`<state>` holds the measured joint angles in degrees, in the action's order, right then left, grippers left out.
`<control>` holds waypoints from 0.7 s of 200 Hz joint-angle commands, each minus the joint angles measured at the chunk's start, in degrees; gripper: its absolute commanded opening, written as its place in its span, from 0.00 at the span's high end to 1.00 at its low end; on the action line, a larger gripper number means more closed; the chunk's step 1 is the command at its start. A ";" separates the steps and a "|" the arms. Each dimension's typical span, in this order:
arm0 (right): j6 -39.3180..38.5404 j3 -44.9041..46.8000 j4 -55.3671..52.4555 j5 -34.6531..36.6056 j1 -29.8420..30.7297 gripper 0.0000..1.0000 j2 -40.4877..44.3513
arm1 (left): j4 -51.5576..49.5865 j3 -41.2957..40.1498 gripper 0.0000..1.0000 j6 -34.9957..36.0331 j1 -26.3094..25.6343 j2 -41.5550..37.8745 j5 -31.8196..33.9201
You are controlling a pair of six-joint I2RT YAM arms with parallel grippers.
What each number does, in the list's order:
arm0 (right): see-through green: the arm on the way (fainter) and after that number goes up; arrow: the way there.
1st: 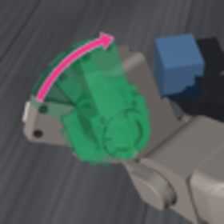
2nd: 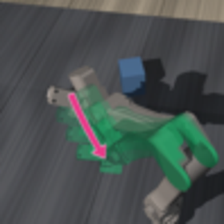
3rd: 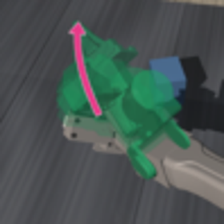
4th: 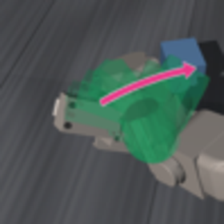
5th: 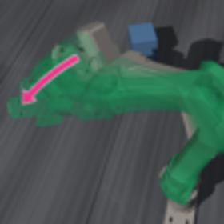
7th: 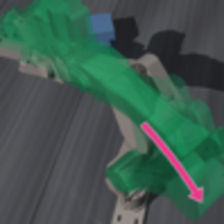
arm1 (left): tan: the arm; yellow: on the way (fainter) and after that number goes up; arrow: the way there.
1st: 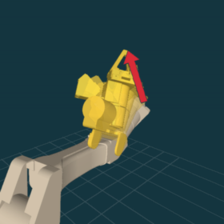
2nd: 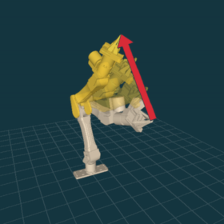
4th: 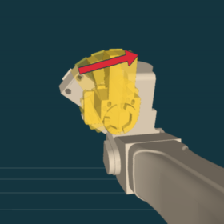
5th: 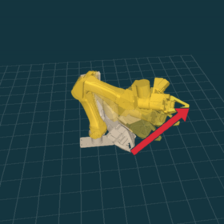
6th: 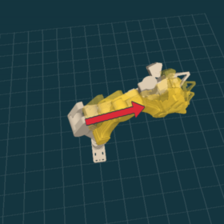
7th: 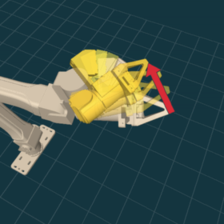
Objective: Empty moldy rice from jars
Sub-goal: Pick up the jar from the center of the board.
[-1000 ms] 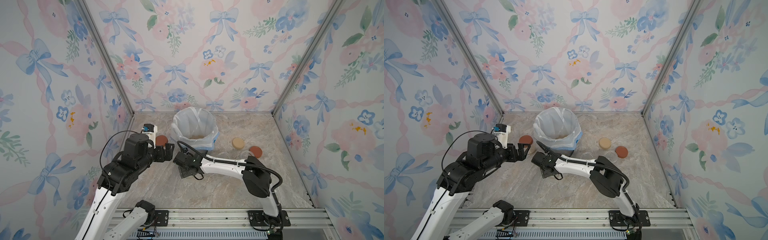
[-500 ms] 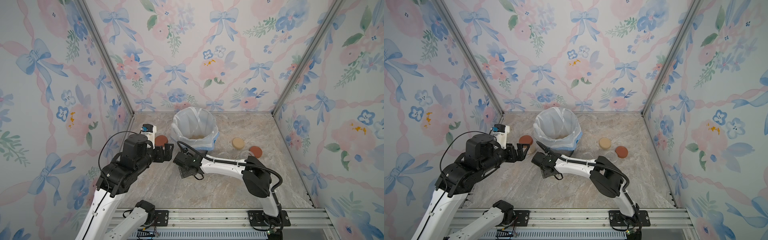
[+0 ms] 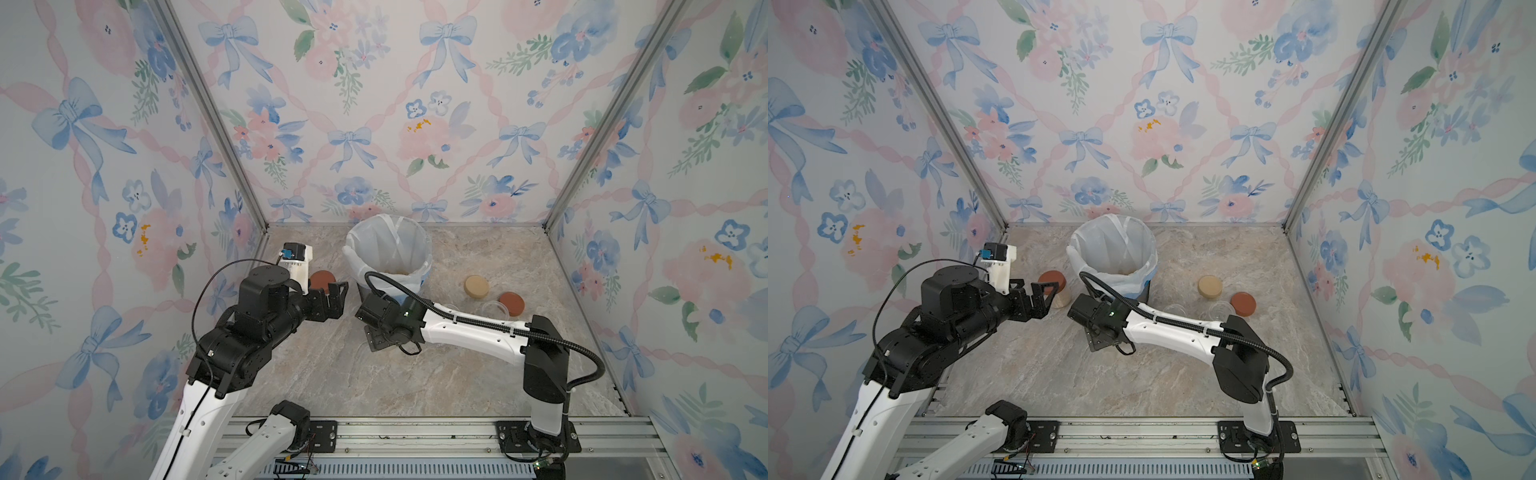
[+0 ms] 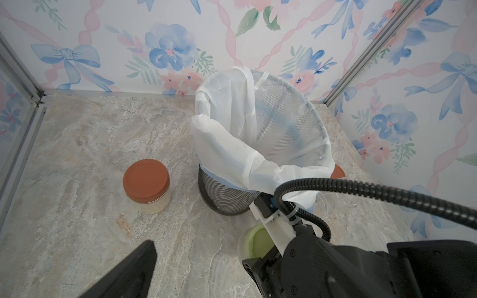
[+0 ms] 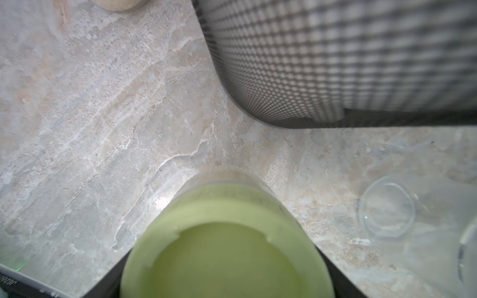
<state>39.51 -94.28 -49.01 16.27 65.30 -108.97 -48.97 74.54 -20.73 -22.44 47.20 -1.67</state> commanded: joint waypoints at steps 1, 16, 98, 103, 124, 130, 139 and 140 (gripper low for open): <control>-0.57 -1.94 -2.96 0.94 -0.47 1.00 4.64 | 5.49 -0.28 0.02 1.57 0.53 -0.67 -3.37; -1.07 -2.00 -3.40 -0.97 -0.91 1.00 6.48 | 8.70 -1.68 0.02 1.49 0.46 -1.34 -5.32; -5.43 -5.39 -9.61 -8.47 -3.41 1.00 12.47 | 19.27 -6.07 0.02 2.13 0.50 -0.70 -7.91; -5.66 -5.49 -9.97 -8.80 -3.66 1.00 12.79 | 19.60 -6.12 0.02 2.26 0.53 -0.41 -7.99; -6.26 -5.71 -11.02 -10.10 -4.39 1.00 13.79 | 21.22 -6.33 0.02 2.71 0.47 1.05 -8.96; -6.33 -5.74 -11.29 -10.47 -4.67 1.00 14.58 | 21.82 -6.50 0.02 2.87 0.52 1.43 -9.35; -6.54 -6.23 -11.75 -11.60 -5.33 1.00 15.94 | 22.83 -6.83 0.02 3.27 0.46 1.95 -10.36; -6.54 -6.25 -11.78 -11.69 -5.39 1.00 16.00 | 22.94 -6.85 0.02 3.34 0.50 1.94 -10.50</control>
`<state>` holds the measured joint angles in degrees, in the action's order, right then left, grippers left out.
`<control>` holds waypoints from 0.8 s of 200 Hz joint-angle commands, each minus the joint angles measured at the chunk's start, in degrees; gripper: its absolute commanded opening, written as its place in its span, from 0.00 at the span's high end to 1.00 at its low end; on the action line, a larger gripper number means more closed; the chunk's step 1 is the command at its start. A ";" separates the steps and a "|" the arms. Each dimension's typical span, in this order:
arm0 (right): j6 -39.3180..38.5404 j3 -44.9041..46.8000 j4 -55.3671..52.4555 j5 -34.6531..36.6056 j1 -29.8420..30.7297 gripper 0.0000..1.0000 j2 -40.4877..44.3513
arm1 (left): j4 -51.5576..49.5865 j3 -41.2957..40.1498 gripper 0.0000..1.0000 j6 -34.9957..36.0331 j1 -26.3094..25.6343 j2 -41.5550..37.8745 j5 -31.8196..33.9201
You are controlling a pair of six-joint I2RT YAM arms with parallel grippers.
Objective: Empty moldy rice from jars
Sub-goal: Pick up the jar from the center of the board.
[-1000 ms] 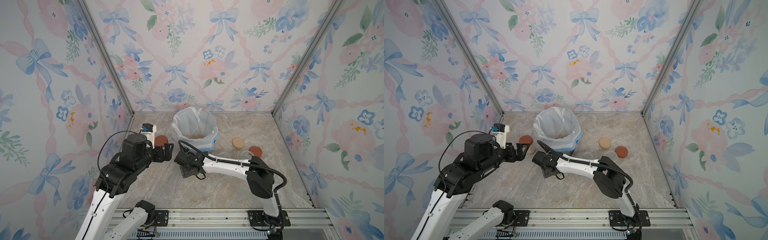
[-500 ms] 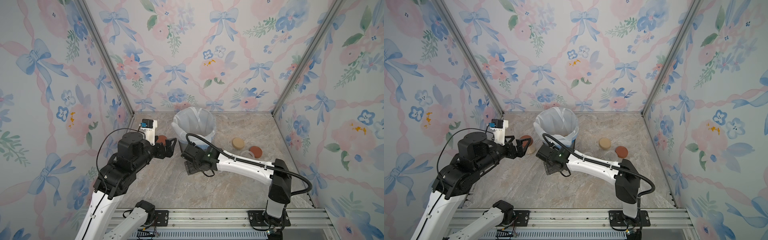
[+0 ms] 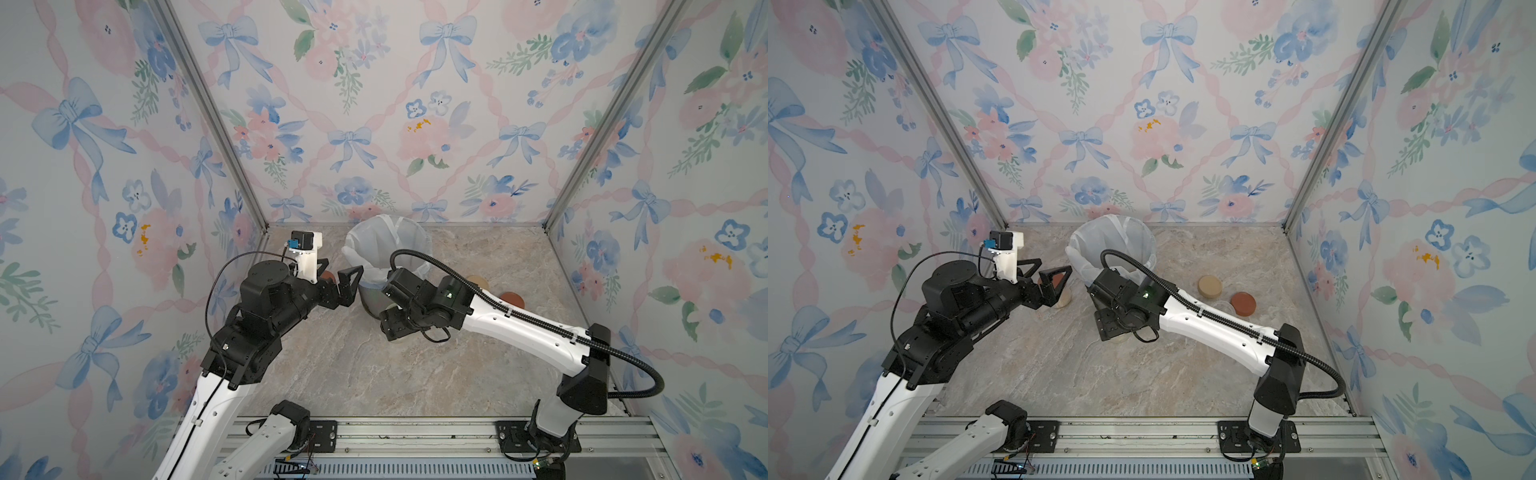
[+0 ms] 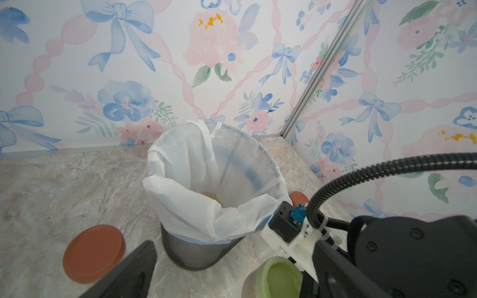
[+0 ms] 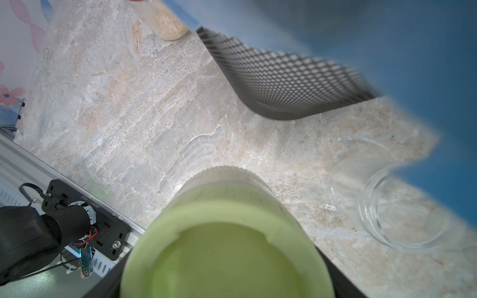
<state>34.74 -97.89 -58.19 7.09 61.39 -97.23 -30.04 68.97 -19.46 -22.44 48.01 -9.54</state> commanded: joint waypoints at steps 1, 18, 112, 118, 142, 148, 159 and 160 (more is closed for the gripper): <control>-1.82 -2.70 -2.66 -2.69 -1.55 1.00 4.30 | 4.15 -1.33 0.02 2.11 0.50 1.22 -2.88; -2.11 -4.67 -4.38 -4.74 -3.23 1.00 5.09 | 6.44 -1.97 0.02 3.04 0.47 1.93 -4.56; -5.39 -18.89 -12.61 -12.42 -11.53 1.00 4.73 | 19.81 -4.82 0.02 8.16 0.38 6.97 -10.79; -5.65 -19.72 -13.06 -12.51 -11.79 1.00 4.61 | 20.04 -4.69 0.02 8.36 0.38 7.41 -11.20; -6.11 -23.70 -15.05 -14.10 -13.58 1.00 3.74 | 21.68 -4.98 0.02 9.50 0.21 8.99 -12.30; -6.29 -24.81 -15.56 -14.44 -13.84 1.00 3.48 | 21.99 -4.90 0.02 9.69 0.21 9.47 -12.63; -6.68 -27.02 -16.69 -15.09 -14.57 1.00 2.98 | 22.83 -4.85 0.02 10.29 0.00 10.28 -13.09; -6.73 -27.23 -16.78 -15.13 -14.64 1.00 2.95 | 22.88 -4.83 0.02 10.35 0.01 10.36 -13.07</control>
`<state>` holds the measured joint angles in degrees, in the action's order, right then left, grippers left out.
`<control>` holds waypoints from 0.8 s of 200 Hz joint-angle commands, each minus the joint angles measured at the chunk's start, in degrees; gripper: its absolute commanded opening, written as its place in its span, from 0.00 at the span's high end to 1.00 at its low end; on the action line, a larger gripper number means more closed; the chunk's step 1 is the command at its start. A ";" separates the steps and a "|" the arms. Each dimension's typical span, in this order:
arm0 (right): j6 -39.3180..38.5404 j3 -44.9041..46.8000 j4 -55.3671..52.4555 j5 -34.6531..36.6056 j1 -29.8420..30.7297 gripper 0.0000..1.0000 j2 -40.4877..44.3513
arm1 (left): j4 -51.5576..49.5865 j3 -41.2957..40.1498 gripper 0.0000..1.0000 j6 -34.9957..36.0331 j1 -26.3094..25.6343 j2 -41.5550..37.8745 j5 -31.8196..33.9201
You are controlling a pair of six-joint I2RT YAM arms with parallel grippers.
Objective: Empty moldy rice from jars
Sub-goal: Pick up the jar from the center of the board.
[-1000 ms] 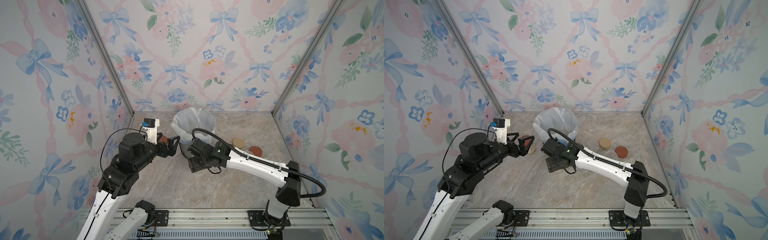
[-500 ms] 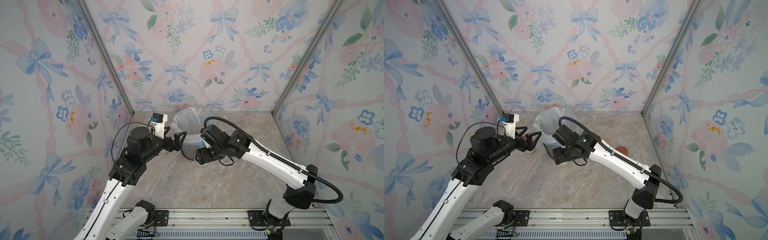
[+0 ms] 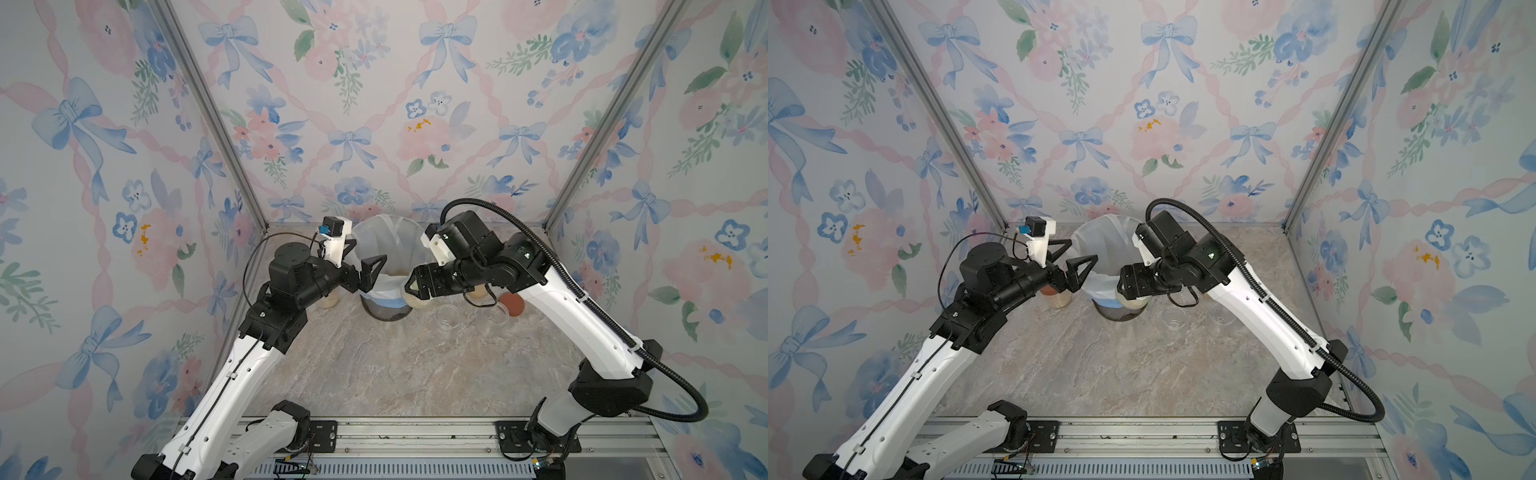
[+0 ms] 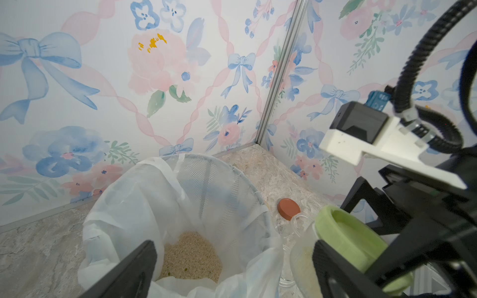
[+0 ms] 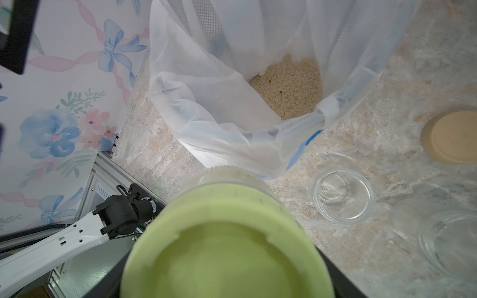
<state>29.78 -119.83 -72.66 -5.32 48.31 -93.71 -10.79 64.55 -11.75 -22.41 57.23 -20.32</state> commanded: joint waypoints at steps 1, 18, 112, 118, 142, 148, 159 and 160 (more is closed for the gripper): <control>-1.80 -5.48 -2.40 -2.70 -1.65 1.00 -0.58 | 3.65 -0.41 0.02 2.67 0.00 1.22 -2.28; -2.18 -8.34 -3.51 -3.90 -3.25 1.00 -0.81 | 4.95 -0.25 0.02 4.16 -0.42 2.44 -5.16; -4.39 -19.18 -4.73 -14.25 -11.37 1.00 -9.52 | 9.45 1.04 0.02 18.48 -8.00 7.51 -9.18; -4.53 -19.82 -4.98 -14.73 -11.56 1.00 -9.97 | 9.57 1.32 0.02 18.81 -8.18 7.91 -9.46; -5.21 -21.55 -5.58 -17.26 -12.02 1.00 -11.53 | 9.69 2.54 0.02 19.67 -8.79 10.22 -10.17; -5.38 -21.70 -5.57 -17.90 -12.03 1.00 -11.79 | 9.70 2.79 0.02 19.74 -8.84 10.92 -10.21; -5.35 -21.82 -5.43 -18.64 -12.02 1.00 -12.09 | 9.69 3.31 0.02 19.87 -8.95 11.82 -10.35; -5.35 -21.79 -5.41 -18.75 -12.02 1.00 -12.14 | 9.71 3.35 0.02 19.90 -8.96 11.92 -10.35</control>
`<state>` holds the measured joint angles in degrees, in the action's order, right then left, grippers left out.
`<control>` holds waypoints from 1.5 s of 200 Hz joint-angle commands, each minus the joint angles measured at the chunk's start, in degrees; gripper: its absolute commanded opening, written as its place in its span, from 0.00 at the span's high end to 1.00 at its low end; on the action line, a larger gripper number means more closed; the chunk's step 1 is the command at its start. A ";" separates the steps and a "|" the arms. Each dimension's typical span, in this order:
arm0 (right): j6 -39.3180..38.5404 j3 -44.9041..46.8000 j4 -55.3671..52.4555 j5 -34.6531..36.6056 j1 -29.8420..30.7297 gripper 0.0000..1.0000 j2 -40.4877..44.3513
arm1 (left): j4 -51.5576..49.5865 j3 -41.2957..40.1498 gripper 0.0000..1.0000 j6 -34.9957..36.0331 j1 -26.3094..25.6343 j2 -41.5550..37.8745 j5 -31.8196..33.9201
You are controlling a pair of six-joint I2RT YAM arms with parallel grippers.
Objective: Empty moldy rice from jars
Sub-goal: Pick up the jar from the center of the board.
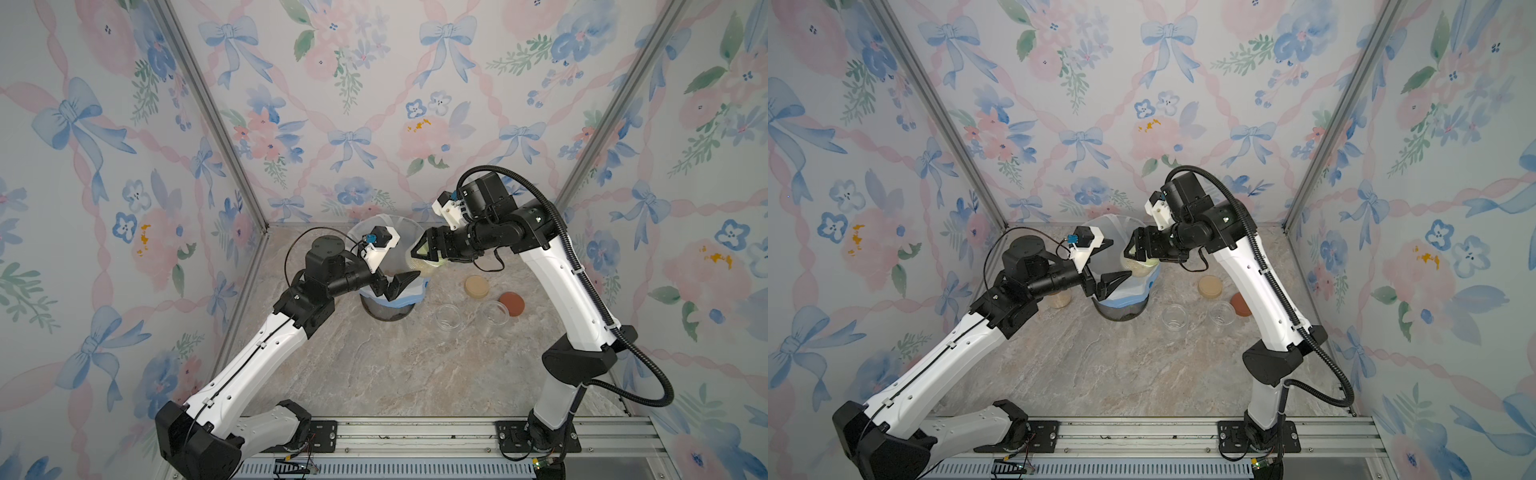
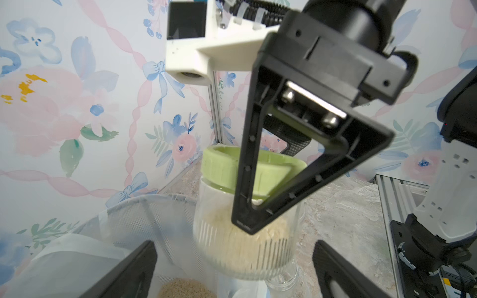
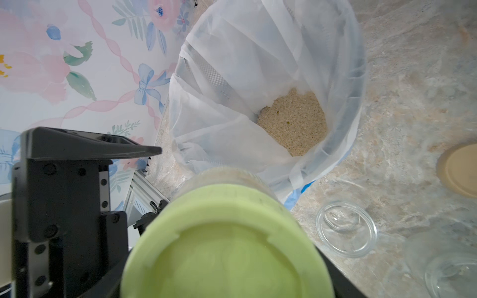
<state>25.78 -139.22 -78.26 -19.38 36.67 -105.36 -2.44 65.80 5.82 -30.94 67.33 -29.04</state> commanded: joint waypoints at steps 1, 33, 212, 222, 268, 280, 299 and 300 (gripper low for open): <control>-1.35 -2.34 0.20 -4.74 -0.41 1.00 -0.52 | 1.33 2.16 0.02 2.34 -0.52 1.96 -1.59; -1.26 -2.68 0.91 -7.24 -0.37 1.00 -1.25 | 1.40 4.36 0.02 2.70 -1.54 5.12 -1.13; -1.93 -2.99 2.12 -10.02 -0.37 1.00 -2.57 | 1.51 7.76 0.80 1.87 -1.89 11.60 3.04; -2.01 -3.03 2.03 -9.91 -0.37 1.00 -2.57 | 1.48 7.92 0.94 1.35 -1.84 11.63 3.47; -2.75 -2.77 2.23 -8.64 -0.45 0.75 -2.48 | 2.60 8.03 1.00 -1.22 -1.76 11.15 3.99; -2.92 -2.60 2.50 -8.17 -0.54 0.46 -2.24 | 3.36 7.88 1.00 -1.92 -1.80 10.89 4.01; -3.19 -1.62 3.14 -7.18 -0.55 0.01 -1.56 | 4.50 7.55 1.00 -3.07 -1.67 10.22 4.37; -3.19 -1.60 3.17 -7.09 -0.54 0.01 -1.54 | 4.52 7.52 1.00 -3.08 -1.63 10.20 4.40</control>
<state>24.18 -139.94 -75.26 -25.74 35.70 -108.03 -1.17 72.29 6.33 -33.12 78.08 -28.97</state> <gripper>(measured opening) 0.852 0.831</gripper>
